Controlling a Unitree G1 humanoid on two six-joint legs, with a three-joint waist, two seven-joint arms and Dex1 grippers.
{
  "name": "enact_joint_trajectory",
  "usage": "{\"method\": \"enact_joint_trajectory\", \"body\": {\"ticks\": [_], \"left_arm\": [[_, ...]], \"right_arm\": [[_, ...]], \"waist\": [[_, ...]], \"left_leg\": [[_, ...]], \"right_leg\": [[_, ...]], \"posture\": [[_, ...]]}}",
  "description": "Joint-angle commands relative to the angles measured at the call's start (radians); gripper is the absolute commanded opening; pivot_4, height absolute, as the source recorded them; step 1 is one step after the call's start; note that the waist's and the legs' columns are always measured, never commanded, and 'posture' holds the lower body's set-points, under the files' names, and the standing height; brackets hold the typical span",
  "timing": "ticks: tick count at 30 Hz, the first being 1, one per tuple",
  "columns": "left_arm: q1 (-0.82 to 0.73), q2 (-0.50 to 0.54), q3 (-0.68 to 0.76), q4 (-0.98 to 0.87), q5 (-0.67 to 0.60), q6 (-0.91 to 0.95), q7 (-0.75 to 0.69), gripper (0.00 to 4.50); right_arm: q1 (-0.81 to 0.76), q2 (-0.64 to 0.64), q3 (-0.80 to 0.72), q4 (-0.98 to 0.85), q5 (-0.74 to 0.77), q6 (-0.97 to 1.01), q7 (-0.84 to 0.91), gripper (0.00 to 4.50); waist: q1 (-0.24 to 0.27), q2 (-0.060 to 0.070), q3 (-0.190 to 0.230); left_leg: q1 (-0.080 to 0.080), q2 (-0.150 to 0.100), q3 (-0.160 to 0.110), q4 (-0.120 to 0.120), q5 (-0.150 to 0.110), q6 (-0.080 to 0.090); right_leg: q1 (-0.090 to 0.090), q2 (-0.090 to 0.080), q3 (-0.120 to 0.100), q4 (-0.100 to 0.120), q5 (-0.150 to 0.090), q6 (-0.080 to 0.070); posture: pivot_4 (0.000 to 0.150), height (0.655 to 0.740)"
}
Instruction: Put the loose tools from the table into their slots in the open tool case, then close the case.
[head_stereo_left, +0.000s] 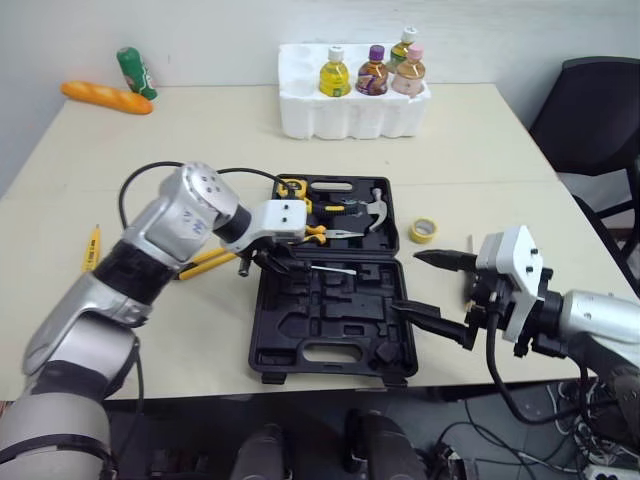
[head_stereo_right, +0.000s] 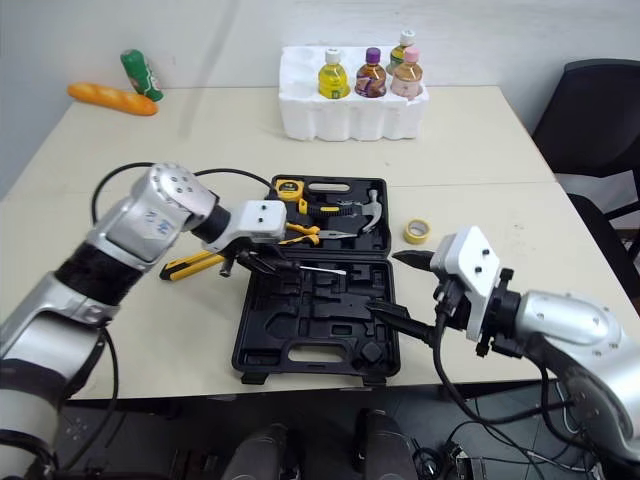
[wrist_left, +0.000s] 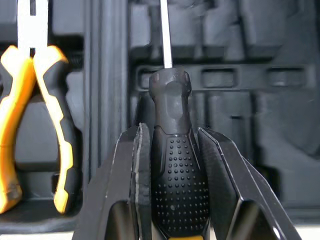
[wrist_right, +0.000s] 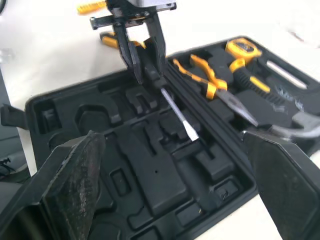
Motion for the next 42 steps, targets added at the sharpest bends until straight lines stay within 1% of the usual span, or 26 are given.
{"method": "enact_joint_trajectory", "body": {"ticks": [1, 6, 9, 15, 20, 22, 23, 25, 26, 28, 32, 35, 38, 40, 42], "left_arm": [[-0.044, -0.032, 0.026, 0.036, 0.032, -0.044, 0.007, 1.00], [-0.038, -0.063, 0.030, 0.039, 0.040, -0.039, -0.020, 1.00], [-0.042, -0.094, 0.031, 0.082, 0.059, -0.075, 0.000, 1.00], [-0.047, -0.130, 0.033, 0.110, 0.085, -0.102, 0.001, 1.00], [-0.021, -0.143, 0.030, 0.089, 0.100, -0.099, -0.008, 1.00], [-0.013, -0.132, 0.033, 0.079, 0.103, -0.093, -0.014, 2.05], [-0.011, -0.123, 0.038, 0.075, 0.102, -0.092, -0.018, 2.37], [-0.013, -0.106, 0.056, 0.063, 0.093, -0.077, -0.033, 3.30], [-0.015, -0.097, 0.069, 0.052, 0.081, -0.064, -0.046, 3.68], [-0.013, -0.088, 0.118, 0.027, 0.028, -0.060, -0.073, 4.46], [0.053, -0.117, 0.237, 0.011, -0.091, -0.154, -0.069, 4.46], [0.110, -0.176, 0.342, 0.111, -0.182, -0.231, -0.052, 4.46], [0.135, -0.227, 0.429, 0.237, -0.249, -0.236, -0.035, 3.58], [0.147, -0.239, 0.443, 0.299, -0.249, -0.301, -0.042, 2.70], [0.149, -0.244, 0.454, 0.351, -0.241, -0.343, -0.044, 1.68]], "right_arm": [[0.071, 0.012, -0.076, -0.082, 0.019, 0.000, -0.052, 4.50], [0.132, 0.025, -0.112, -0.093, 0.032, -0.010, -0.090, 4.50], [0.125, 0.031, -0.100, -0.061, 0.023, -0.016, -0.100, 4.50], [0.118, 0.024, -0.083, -0.021, 0.005, -0.027, -0.087, 4.50], [0.116, 0.021, -0.074, -0.020, 0.003, -0.027, -0.083, 4.50], [0.115, 0.021, -0.070, -0.023, 0.004, -0.026, -0.083, 4.50], [0.116, 0.020, -0.068, -0.023, 0.004, -0.026, -0.082, 4.50], [0.113, 0.017, -0.066, -0.022, 0.004, -0.025, -0.080, 4.50], [0.113, 0.016, -0.067, -0.020, 0.005, -0.025, -0.079, 4.50], [0.109, 0.013, -0.070, -0.018, 0.009, -0.024, -0.077, 4.50], [0.112, 0.016, -0.069, -0.020, 0.010, -0.026, -0.079, 4.50], [0.108, 0.020, -0.064, -0.023, 0.010, -0.023, -0.087, 4.50], [0.109, 0.020, -0.067, -0.030, 0.015, -0.018, -0.093, 4.50], [0.115, 0.018, -0.074, -0.027, 0.014, -0.020, -0.089, 4.50], [0.113, 0.014, -0.073, -0.024, 0.010, -0.021, -0.088, 4.50]], "waist": [[0.008, 0.000, 0.000], [0.012, 0.000, 0.000], [0.013, 0.000, 0.000], [0.014, 0.000, 0.000], [0.016, 0.000, 0.000], [0.016, 0.000, 0.000], [0.016, 0.000, 0.000], [0.015, 0.000, 0.000], [0.015, 0.000, 0.000], [0.014, 0.000, 0.000], [0.013, 0.000, 0.000], [0.014, 0.000, 0.000], [0.014, 0.000, 0.000], [0.014, 0.000, 0.000], [0.014, 0.000, 0.000]], "left_leg": [[0.000, 0.000, 0.000, 0.000, 0.000, 0.001], [-0.001, -0.001, 0.000, 0.003, -0.001, 0.003], [-0.001, 0.000, -0.001, 0.004, -0.001, 0.003], [-0.001, 0.000, -0.001, 0.005, -0.002, 0.004], [-0.001, -0.001, -0.002, 0.006, -0.002, 0.004], [-0.002, -0.001, -0.002, 0.006, -0.002, 0.004], [-0.002, -0.001, -0.002, 0.006, -0.002, 0.005], [-0.001, -0.001, -0.002, 0.007, -0.002, 0.005], [-0.001, 0.000, -0.002, 0.008, -0.002, 0.005], [-0.002, 0.000, -0.002, 0.009, -0.003, 0.005], [-0.002, 0.000, -0.002, 0.009, -0.003, 0.004], [-0.002, 0.000, -0.002, 0.009, -0.003, 0.004], [-0.002, 0.000, -0.002, 0.012, -0.003, 0.005], [-0.002, 0.000, -0.002, 0.012, -0.003, 0.005], [-0.002, 0.000, -0.003, 0.012, -0.003, 0.005]], "right_leg": [[0.000, 0.000, 0.000, 0.000, 0.000, 0.000], [0.001, 0.000, 0.000, -0.001, 0.001, 0.001], [0.001, 0.000, 0.000, 0.000, 0.001, 0.001], [0.001, 0.000, 0.000, 0.000, 0.001, 0.001], [0.001, -0.001, -0.001, 0.000, 0.001, 0.001], [0.002, -0.001, -0.001, 0.000, 0.001, 0.001], [0.002, -0.001, -0.001, 0.000, 0.001, 0.001], [0.002, -0.001, -0.001, 0.001, 0.001, 0.001], [0.002, -0.001, -0.001, 0.001, 0.001, 0.001], [0.002, -0.001, -0.001, 0.002, 0.001, 0.001], [0.002, -0.002, -0.001, 0.002, 0.001, 0.001], [0.002, -0.002, -0.001, 0.003, 0.001, 0.001], [0.002, -0.002, -0.001, 0.004, 0.001, 0.002], [0.002, -0.002, -0.001, 0.004, 0.001, 0.002], [0.002, -0.002, -0.002, 0.003, 0.001, 0.002]], "posture": [[0.150, 0.7367], [0.150, 0.7367], [0.150, 0.7367], [0.150, 0.7367], [0.150, 0.7367], [0.150, 0.7367], [0.150, 0.7367], [0.150, 0.7367], [0.150, 0.7367], [0.150, 0.7367], [0.150, 0.7367], [0.150, 0.7367], [0.150, 0.7367], [0.150, 0.7367], [0.150, 0.7367]]}}
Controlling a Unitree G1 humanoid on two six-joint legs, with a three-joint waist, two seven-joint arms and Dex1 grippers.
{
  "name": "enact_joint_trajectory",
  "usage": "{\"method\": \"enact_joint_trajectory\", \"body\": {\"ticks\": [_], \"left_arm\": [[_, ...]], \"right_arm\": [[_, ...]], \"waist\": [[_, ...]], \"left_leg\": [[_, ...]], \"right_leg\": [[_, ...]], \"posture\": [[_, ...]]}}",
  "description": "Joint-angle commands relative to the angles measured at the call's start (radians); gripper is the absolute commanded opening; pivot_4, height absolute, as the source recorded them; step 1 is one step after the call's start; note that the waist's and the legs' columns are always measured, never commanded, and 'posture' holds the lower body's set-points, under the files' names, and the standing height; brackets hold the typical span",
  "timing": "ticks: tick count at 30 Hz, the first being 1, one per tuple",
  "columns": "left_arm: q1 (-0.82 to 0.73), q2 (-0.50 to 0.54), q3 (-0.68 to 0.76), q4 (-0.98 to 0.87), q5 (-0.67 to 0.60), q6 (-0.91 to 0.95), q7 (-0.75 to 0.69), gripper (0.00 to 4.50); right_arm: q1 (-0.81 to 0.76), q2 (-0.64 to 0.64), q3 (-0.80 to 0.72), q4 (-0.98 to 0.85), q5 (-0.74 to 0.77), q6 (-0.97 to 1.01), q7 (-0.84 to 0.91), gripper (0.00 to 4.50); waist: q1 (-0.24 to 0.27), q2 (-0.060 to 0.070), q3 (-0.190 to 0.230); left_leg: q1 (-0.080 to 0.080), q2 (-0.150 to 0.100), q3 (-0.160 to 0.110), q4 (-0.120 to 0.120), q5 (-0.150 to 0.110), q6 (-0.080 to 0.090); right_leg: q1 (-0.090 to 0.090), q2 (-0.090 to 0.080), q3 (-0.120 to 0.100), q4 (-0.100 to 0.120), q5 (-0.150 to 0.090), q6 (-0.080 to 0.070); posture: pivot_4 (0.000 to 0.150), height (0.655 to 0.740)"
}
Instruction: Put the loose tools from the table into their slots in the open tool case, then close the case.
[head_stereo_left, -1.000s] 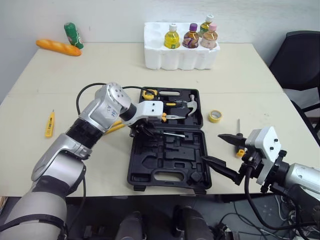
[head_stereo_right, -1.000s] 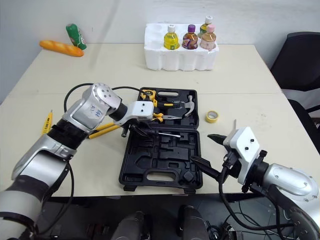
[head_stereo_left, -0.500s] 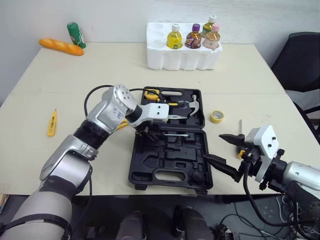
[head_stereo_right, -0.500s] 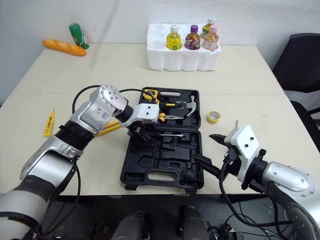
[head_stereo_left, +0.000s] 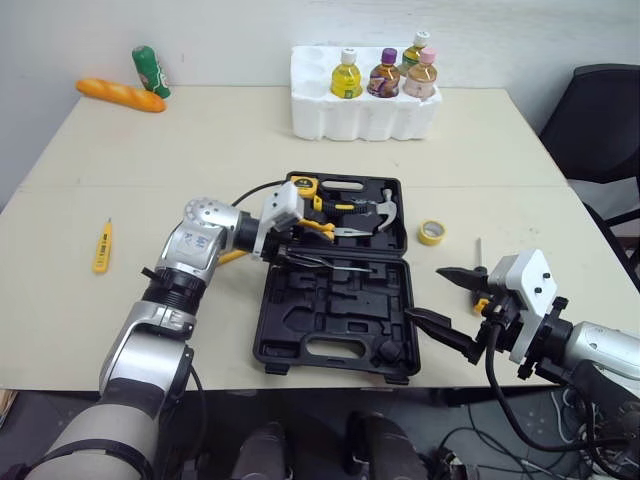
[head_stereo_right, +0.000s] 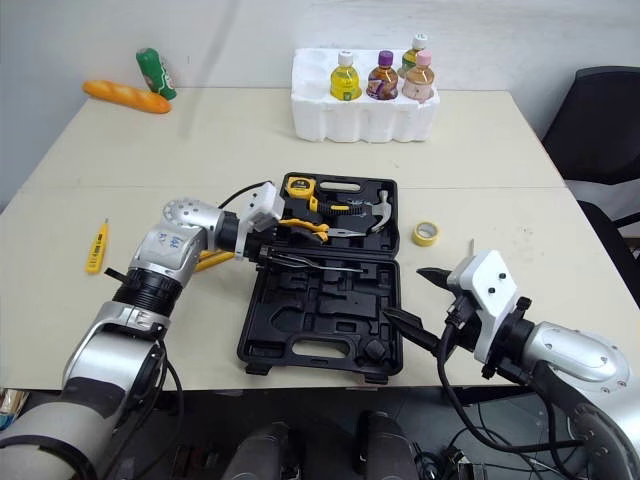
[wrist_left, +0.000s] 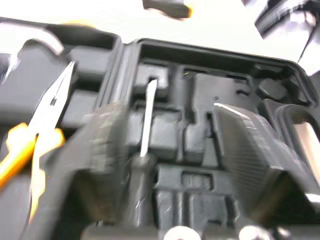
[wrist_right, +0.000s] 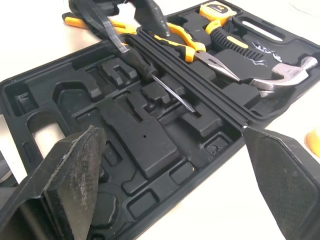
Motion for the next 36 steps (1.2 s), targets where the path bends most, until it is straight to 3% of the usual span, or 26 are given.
{"method": "enact_joint_trajectory", "body": {"ticks": [1, 3, 4, 28, 36], "left_arm": [[-0.012, -0.008, 0.041, 0.056, -0.021, -0.068, -0.001, 1.29], [-0.015, -0.017, 0.053, 0.082, -0.029, -0.068, -0.001, 0.16], [-0.018, -0.025, 0.052, 0.094, -0.026, -0.075, 0.001, 0.07], [-0.013, -0.039, -0.108, 0.236, 0.222, -0.212, 0.101, 0.07], [0.014, -0.050, -0.149, 0.257, 0.254, -0.221, 0.125, 0.07]], "right_arm": [[-0.005, -0.012, -0.023, -0.021, 0.005, -0.013, -0.002, 4.50], [-0.011, -0.013, -0.027, -0.016, 0.004, -0.006, -0.012, 4.50], [-0.013, -0.016, -0.028, -0.015, 0.004, -0.003, -0.012, 4.50], [-0.032, -0.027, -0.019, 0.007, 0.006, 0.007, -0.022, 4.50], [-0.044, -0.023, 0.001, 0.017, -0.012, 0.008, -0.032, 4.50]], "waist": [[0.000, 0.000, 0.000], [0.000, 0.000, 0.000], [0.000, 0.000, 0.000], [0.000, 0.000, -0.001], [0.001, 0.002, -0.007]], "left_leg": [[0.000, 0.000, 0.000, 0.000, 0.000, 0.000], [0.000, 0.000, 0.000, 0.000, 0.000, 0.000], [0.000, 0.000, 0.000, 0.000, 0.000, 0.000], [0.000, 0.000, 0.000, 0.000, -0.001, 0.002], [0.010, 0.002, -0.003, 0.000, -0.010, 0.008]], "right_leg": [[0.000, 0.000, 0.000, 0.000, 0.000, 0.000], [0.000, 0.000, -0.002, 0.000, 0.000, 0.000], [0.000, 0.000, -0.002, 0.000, 0.000, 0.000], [0.001, -0.001, -0.002, -0.001, 0.000, 0.001], [0.015, -0.004, -0.003, -0.006, 0.000, 0.001]], "posture": [[0.150, 0.7367], [0.150, 0.7367], [0.150, 0.7367], [0.150, 0.7367], [0.150, 0.7367]]}}
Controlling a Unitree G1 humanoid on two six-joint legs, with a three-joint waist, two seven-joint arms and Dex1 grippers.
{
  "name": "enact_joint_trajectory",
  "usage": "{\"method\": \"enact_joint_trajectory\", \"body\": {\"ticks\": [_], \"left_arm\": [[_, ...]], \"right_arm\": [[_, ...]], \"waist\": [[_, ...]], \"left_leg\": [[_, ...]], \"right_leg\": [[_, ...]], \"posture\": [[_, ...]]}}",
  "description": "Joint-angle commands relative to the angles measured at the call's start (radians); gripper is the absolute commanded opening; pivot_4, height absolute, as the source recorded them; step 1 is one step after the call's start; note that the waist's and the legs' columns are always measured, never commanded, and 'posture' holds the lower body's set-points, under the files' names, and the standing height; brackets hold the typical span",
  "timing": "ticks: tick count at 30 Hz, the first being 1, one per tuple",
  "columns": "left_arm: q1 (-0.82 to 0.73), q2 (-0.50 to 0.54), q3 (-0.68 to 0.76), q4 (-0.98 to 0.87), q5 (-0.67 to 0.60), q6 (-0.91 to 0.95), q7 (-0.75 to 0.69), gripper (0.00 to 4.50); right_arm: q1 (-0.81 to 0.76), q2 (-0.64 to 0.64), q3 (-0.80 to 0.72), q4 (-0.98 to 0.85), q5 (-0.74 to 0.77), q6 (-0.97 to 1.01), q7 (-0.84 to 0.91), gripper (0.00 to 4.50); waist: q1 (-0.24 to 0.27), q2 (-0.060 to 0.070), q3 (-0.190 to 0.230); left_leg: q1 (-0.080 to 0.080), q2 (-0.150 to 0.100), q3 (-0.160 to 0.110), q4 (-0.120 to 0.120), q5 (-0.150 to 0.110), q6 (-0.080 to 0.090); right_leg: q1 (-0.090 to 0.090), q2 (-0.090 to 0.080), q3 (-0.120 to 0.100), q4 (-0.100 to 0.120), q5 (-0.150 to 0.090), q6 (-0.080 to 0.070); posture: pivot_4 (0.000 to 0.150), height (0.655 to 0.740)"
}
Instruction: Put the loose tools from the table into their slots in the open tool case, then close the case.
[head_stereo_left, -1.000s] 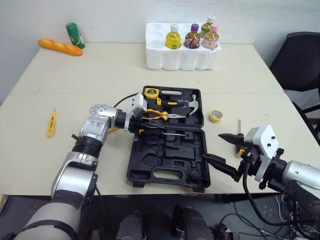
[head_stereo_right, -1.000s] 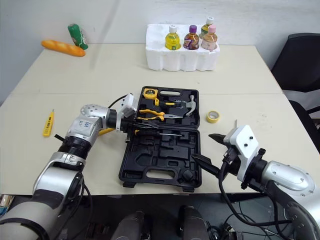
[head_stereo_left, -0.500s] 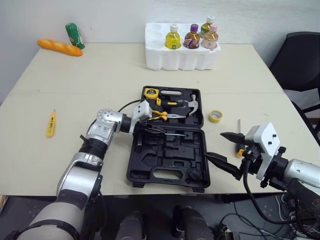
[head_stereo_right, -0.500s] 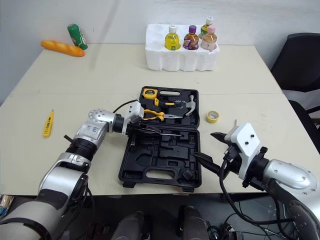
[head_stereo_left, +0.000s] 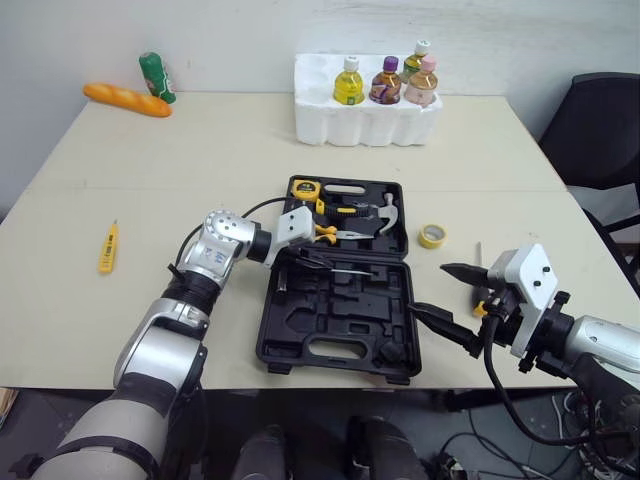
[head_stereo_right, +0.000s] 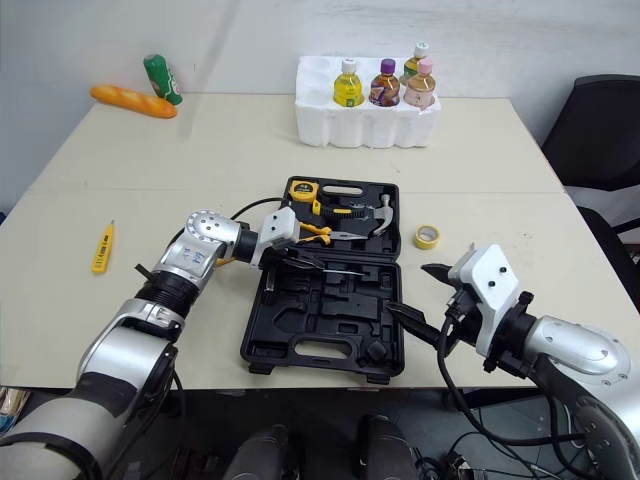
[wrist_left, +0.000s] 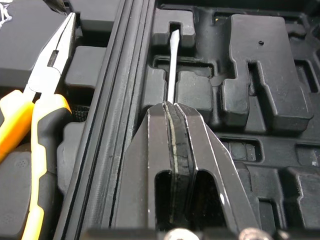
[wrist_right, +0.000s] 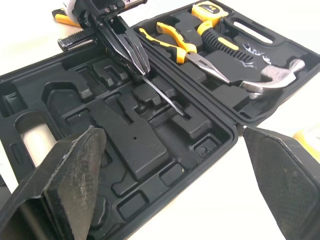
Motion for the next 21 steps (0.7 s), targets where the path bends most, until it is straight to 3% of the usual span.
{"method": "enact_joint_trajectory", "body": {"ticks": [1, 6, 10, 13, 16, 21], "left_arm": [[0.049, 0.003, -0.050, 0.058, 0.072, 0.019, 0.024, 0.07], [0.072, 0.017, -0.037, 0.019, 0.061, 0.019, 0.035, 0.07], [0.107, 0.042, 0.112, -0.129, -0.103, 0.163, 0.019, 0.07], [0.158, 0.092, 0.292, -0.261, -0.246, 0.289, 0.096, 0.87], [0.255, 0.154, 0.461, -0.400, -0.367, 0.431, 0.188, 2.20], [0.570, 0.294, 0.673, -0.595, -0.396, 0.513, 0.326, 4.45]], "right_arm": [[-0.006, -0.002, -0.008, -0.002, -0.007, -0.012, -0.005, 4.50], [-0.006, -0.013, -0.014, 0.016, -0.007, -0.014, 0.013, 4.50], [-0.001, -0.010, -0.061, 0.074, -0.046, -0.033, -0.001, 4.50], [0.018, -0.003, -0.143, 0.116, -0.061, -0.024, -0.034, 4.50], [0.046, -0.004, -0.212, 0.155, -0.071, -0.013, -0.049, 4.50], [0.064, -0.006, -0.350, 0.284, -0.066, 0.031, -0.074, 4.50]], "waist": [[0.001, 0.001, -0.001], [0.000, 0.003, -0.004], [-0.005, 0.005, -0.005], [-0.016, 0.006, -0.004], [-0.028, 0.006, -0.003], [-0.032, 0.008, -0.003]], "left_leg": [[0.000, 0.000, 0.000, 0.000, 0.000, 0.000], [0.000, 0.000, 0.000, 0.000, 0.000, -0.001], [-0.001, 0.000, 0.000, 0.000, 0.000, -0.001], [-0.004, 0.001, 0.000, 0.000, 0.003, -0.006], [-0.005, 0.003, 0.000, 0.000, 0.004, -0.009], [-0.002, 0.003, 0.002, -0.003, 0.004, -0.009]], "right_leg": [[0.000, 0.000, 0.000, 0.000, 0.000, 0.000], [0.000, 0.000, 0.000, 0.000, 0.000, 0.000], [0.000, 0.000, 0.000, 0.000, 0.000, 0.000], [-0.004, 0.000, 0.000, 0.000, 0.000, 0.000], [-0.005, 0.001, 0.000, 0.001, 0.000, 0.000], [-0.004, 0.001, 0.002, 0.000, 0.000, 0.000]], "posture": [[0.150, 0.7367], [0.150, 0.7367], [0.150, 0.7367], [0.150, 0.7367], [0.150, 0.7367], [0.150, 0.7367]]}}
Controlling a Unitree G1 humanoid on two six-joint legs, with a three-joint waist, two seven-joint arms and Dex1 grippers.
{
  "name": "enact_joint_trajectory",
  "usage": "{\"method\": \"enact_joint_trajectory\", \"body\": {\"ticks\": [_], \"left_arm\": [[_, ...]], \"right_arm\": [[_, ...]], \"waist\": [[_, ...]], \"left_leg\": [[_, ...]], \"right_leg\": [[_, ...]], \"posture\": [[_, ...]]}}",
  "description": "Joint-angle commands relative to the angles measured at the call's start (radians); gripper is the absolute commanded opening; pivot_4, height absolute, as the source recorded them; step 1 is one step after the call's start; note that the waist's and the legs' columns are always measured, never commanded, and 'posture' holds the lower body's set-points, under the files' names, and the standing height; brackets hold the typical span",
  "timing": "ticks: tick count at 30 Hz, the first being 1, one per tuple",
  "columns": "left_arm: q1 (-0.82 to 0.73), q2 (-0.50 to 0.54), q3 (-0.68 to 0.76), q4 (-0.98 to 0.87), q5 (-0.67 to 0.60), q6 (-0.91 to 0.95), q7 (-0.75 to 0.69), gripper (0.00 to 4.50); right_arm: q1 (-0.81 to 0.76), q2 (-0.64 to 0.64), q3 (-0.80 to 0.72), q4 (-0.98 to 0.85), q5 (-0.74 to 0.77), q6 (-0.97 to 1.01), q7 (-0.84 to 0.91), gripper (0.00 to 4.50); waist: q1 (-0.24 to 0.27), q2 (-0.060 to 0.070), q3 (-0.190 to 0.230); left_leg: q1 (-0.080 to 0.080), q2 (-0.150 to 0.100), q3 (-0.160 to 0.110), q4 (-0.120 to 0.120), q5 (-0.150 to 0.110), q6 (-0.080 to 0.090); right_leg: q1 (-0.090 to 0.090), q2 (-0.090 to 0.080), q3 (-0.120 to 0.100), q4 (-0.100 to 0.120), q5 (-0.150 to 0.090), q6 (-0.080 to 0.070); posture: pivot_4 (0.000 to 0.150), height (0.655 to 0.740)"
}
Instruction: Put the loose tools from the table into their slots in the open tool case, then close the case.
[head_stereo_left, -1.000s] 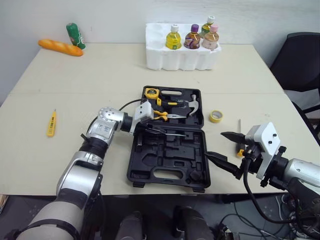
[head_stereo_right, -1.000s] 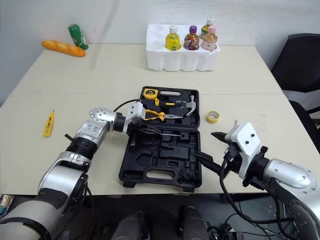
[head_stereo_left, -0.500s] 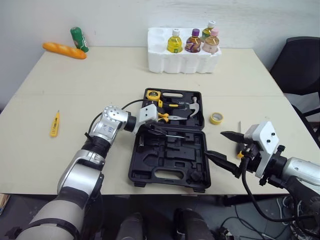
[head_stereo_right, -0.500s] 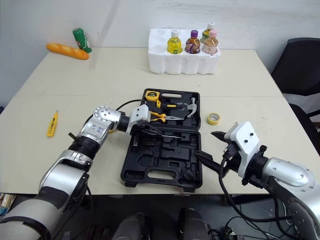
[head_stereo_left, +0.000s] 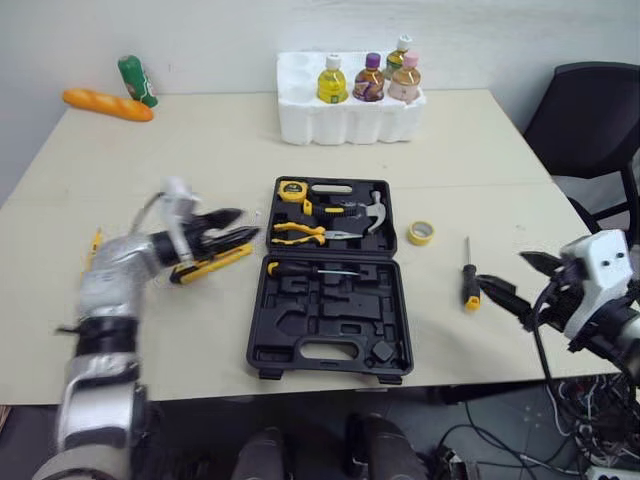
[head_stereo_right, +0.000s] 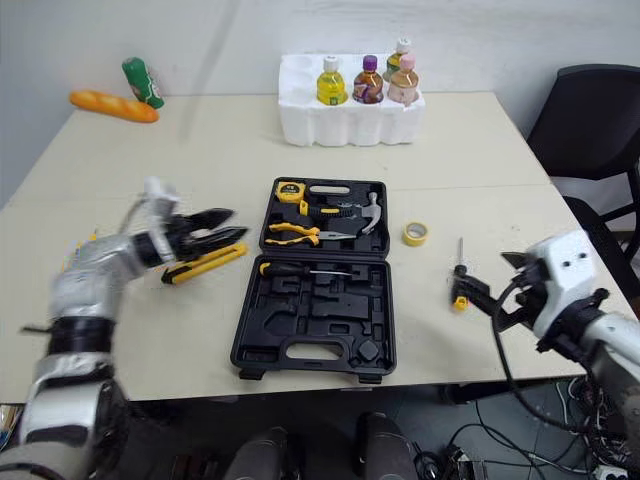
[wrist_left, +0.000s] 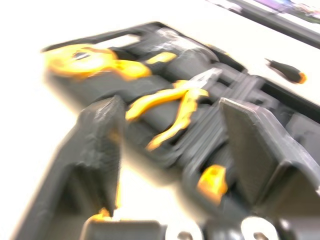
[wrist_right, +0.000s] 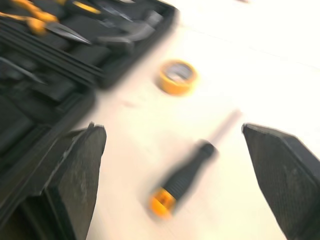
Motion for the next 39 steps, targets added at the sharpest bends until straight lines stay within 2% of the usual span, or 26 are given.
{"method": "enact_joint_trajectory", "body": {"ticks": [1, 6, 8, 12, 17, 21, 24, 29, 32, 39], "left_arm": [[0.190, 0.062, 0.158, -0.102, -0.025, 0.036, 0.093, 4.48], [0.445, 0.112, 0.377, -0.177, -0.046, 0.036, 0.196, 4.48], [0.498, 0.123, 0.455, -0.135, -0.052, 0.023, 0.235, 4.48], [0.531, 0.134, 0.540, -0.033, -0.049, -0.002, 0.322, 4.48], [0.553, 0.136, 0.534, -0.059, -0.054, 0.003, 0.355, 4.48], [0.540, 0.141, 0.463, -0.141, -0.093, 0.052, 0.303, 4.48], [0.534, 0.145, 0.331, -0.337, -0.161, 0.146, 0.232, 4.48], [0.469, 0.176, 0.152, -0.525, -0.259, 0.257, 0.130, 4.48], [0.352, 0.206, 0.022, -0.605, -0.328, 0.309, 0.045, 4.48], [0.096, 0.161, -0.211, -0.637, -0.359, 0.285, -0.092, 4.48]], "right_arm": [[0.023, -0.036, -0.097, 0.085, -0.039, 0.010, -0.002, 4.50], [0.040, -0.122, -0.130, 0.253, -0.117, -0.034, 0.063, 4.50], [0.041, -0.141, -0.128, 0.326, -0.153, -0.073, 0.088, 4.50], [0.022, -0.140, -0.110, 0.424, -0.194, -0.132, 0.111, 4.50], [0.015, -0.135, -0.103, 0.463, -0.220, -0.169, 0.131, 4.50], [0.015, -0.109, -0.107, 0.407, -0.207, -0.154, 0.126, 4.50], [0.044, -0.035, -0.093, 0.235, -0.153, -0.086, 0.086, 4.50], [0.066, 0.117, -0.047, -0.005, -0.086, 0.037, -0.050, 4.50], [0.061, 0.220, 0.020, -0.126, -0.074, 0.085, -0.158, 4.50], [0.006, 0.453, 0.186, -0.171, -0.195, 0.112, -0.437, 4.50]], "waist": [[0.002, 0.000, 0.000], [0.010, 0.000, 0.000], [0.017, 0.000, 0.000], [0.020, 0.003, 0.000], [0.020, 0.004, 0.000], [0.020, 0.004, 0.000], [0.022, 0.004, 0.000], [0.020, 0.004, 0.000], [0.018, 0.005, 0.000], [0.001, 0.006, 0.000]], "left_leg": [[0.000, 0.000, 0.000, -0.001, 0.000, 0.000], [-0.001, 0.000, 0.000, -0.001, -0.004, 0.000], [-0.001, 0.000, -0.001, -0.001, -0.007, -0.005], [-0.001, 0.000, 0.000, -0.004, -0.009, -0.003], [-0.001, 0.000, 0.002, -0.007, -0.006, -0.008], [-0.001, 0.000, 0.002, -0.010, -0.004, -0.011], [-0.002, 0.000, 0.002, -0.011, -0.004, -0.013], [-0.002, 0.000, 0.002, -0.011, -0.002, -0.015], [-0.002, 0.000, 0.003, -0.012, -0.002, -0.016], [-0.002, 0.000, 0.004, -0.012, 0.002, -0.013]], "right_leg": [[0.000, 0.000, 0.000, 0.000, 0.000, 0.000], [-0.002, -0.002, 0.000, -0.003, 0.000, -0.001], [-0.003, -0.003, 0.000, -0.003, -0.001, -0.001], [-0.005, -0.003, 0.001, -0.002, -0.001, -0.002], [-0.009, -0.003, 0.002, -0.001, -0.002, -0.003], [-0.010, -0.003, 0.003, -0.001, -0.002, -0.003], [-0.011, -0.003, 0.003, -0.001, -0.002, -0.004], [-0.011, -0.002, 0.004, 0.000, -0.002, -0.004], [-0.011, -0.001, 0.004, 0.001, -0.003, -0.005], [-0.012, 0.003, 0.005, 0.001, -0.003, -0.005]], "posture": [[0.150, 0.7367], [0.150, 0.7367], [0.150, 0.7367], [0.150, 0.7367], [0.150, 0.7367], [0.150, 0.7367], [0.150, 0.7367], [0.150, 0.7367], [0.150, 0.7367], [0.150, 0.7367]]}}
